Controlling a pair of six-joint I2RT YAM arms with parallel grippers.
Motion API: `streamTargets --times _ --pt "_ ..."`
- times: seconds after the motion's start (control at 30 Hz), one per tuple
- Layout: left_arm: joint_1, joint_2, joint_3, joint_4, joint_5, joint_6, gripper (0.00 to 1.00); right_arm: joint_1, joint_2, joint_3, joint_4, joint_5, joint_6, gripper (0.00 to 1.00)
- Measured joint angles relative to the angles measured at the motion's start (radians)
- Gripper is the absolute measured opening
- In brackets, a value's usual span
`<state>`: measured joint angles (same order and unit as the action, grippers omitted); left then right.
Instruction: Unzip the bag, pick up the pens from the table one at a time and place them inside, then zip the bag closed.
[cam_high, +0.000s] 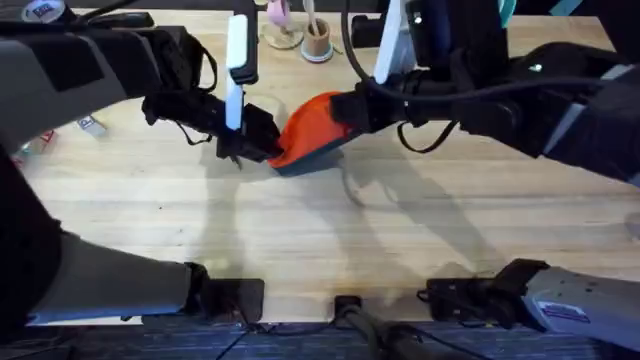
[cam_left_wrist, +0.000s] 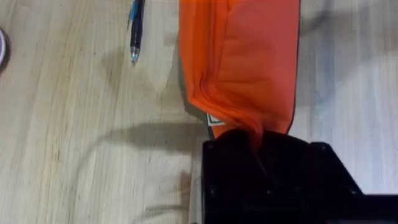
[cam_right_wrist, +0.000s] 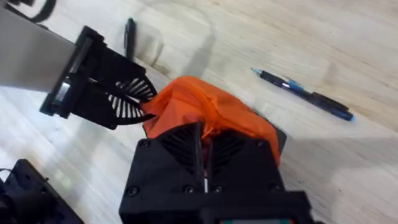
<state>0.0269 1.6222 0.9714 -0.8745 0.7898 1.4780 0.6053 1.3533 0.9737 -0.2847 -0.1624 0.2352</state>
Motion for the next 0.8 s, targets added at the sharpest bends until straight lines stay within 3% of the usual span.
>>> streamTargets --times 0.3,0.43,0.5,0.67,0.7,0.8 --pt "0.0 0.0 0.0 0.0 -0.001 0.0 0.043 0.0 0.0 0.004 -0.009 -0.002 0.004 0.031" --pt "0.0 0.0 0.0 0.003 0.005 0.0 0.043 -0.038 0.0 0.007 -0.08 -0.028 0.003 0.044" --pt "-0.002 0.0 0.0 0.006 0.019 0.0 0.043 -0.069 -0.001 0.007 -0.139 -0.048 0.001 0.207" --pt "-0.012 0.0 0.0 0.018 0.064 0.0 0.043 -0.165 -0.027 0.007 -0.248 -0.104 -0.012 0.929" --pt "-0.013 0.0 0.0 0.016 0.072 0.0 0.043 -0.184 -0.046 0.008 -0.253 -0.114 -0.019 0.977" --pt "-0.014 0.0 0.0 0.022 0.083 0.0 0.043 -0.243 -0.116 0.029 -0.26 -0.135 -0.023 0.995"
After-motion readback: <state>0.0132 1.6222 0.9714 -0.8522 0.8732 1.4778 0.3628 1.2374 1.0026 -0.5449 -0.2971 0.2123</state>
